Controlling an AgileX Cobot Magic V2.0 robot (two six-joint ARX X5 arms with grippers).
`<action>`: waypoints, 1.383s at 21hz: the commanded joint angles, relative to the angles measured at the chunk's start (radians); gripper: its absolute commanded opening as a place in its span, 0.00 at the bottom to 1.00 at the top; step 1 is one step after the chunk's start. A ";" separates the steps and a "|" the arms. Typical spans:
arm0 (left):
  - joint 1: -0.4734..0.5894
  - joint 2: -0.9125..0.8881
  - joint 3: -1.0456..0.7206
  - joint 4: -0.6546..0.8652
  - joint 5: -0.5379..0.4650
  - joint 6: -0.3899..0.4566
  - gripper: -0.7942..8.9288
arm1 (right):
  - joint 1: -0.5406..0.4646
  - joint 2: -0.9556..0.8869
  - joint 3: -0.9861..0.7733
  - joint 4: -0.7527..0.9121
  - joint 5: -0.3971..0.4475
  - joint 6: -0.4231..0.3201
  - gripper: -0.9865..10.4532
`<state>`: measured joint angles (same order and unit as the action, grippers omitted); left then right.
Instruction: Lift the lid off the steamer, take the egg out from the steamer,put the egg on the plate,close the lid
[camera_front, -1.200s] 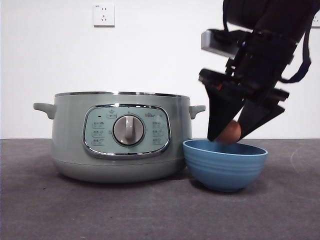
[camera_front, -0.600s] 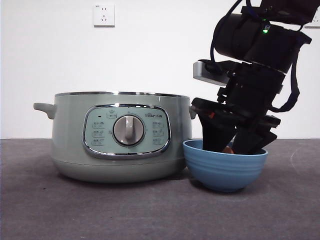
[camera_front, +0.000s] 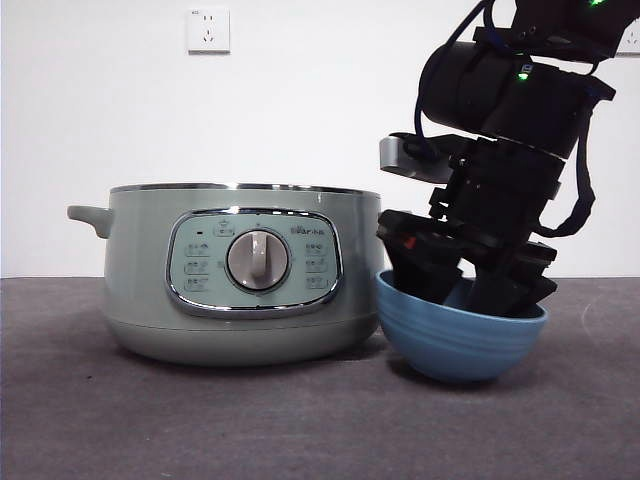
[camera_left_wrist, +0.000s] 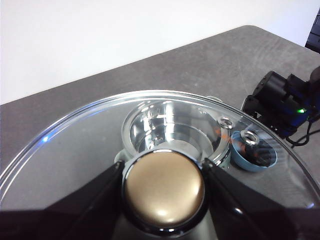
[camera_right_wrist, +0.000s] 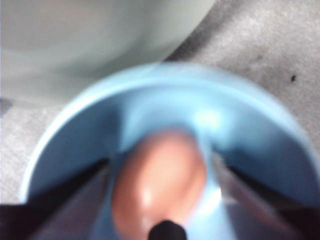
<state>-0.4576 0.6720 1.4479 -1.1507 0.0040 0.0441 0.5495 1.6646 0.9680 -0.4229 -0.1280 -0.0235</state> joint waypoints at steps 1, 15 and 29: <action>-0.001 0.025 0.018 0.072 0.006 0.009 0.07 | 0.003 -0.029 0.002 0.002 -0.003 -0.005 0.48; -0.002 0.504 0.017 0.458 0.159 0.058 0.07 | 0.002 -0.810 0.002 -0.117 0.053 -0.003 0.48; -0.034 0.841 0.017 0.628 0.156 0.058 0.07 | 0.001 -1.041 0.019 -0.179 0.135 0.000 0.48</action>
<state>-0.4877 1.5158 1.4479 -0.5690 0.1566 0.0902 0.5503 0.6243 0.9806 -0.6075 0.0040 -0.0231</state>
